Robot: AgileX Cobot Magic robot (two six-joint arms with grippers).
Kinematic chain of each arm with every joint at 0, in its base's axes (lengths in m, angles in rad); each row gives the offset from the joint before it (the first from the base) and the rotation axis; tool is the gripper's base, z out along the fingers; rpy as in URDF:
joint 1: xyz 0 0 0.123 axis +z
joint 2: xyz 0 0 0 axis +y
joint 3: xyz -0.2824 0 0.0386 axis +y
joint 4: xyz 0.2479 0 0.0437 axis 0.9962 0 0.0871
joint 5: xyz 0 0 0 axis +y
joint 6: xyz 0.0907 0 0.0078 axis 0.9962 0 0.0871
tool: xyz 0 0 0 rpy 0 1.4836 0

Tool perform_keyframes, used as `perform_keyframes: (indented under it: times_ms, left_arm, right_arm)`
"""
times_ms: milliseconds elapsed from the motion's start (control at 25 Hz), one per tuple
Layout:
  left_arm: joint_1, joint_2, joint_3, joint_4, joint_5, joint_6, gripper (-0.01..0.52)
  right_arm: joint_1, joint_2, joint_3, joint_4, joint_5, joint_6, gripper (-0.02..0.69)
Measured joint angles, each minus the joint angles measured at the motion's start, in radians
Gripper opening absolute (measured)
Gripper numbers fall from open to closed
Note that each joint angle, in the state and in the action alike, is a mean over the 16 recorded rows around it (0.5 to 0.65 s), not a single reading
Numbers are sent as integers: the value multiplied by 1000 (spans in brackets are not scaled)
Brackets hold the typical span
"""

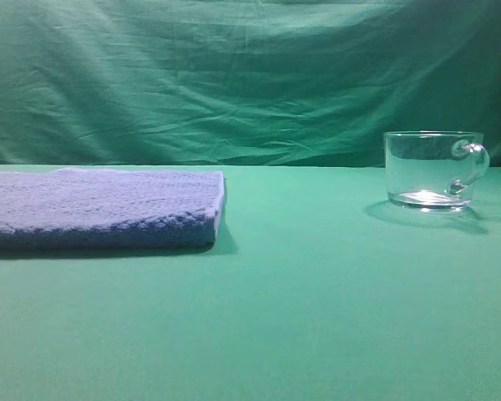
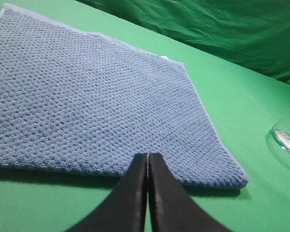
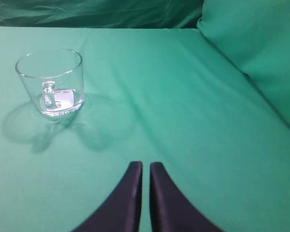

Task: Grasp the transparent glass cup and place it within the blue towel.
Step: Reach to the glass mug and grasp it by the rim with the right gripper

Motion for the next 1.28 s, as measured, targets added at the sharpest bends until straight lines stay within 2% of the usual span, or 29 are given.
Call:
perform_keyframes:
  times_ms: [960,1280]
  left_arm:
    - [0,0,0,0,0,0,0]
    - [0,0,0,0,0,0,0]
  right_arm:
    - [0,0,0,-2,-4,0,47]
    - [0,0,0,13,-111,11,47]
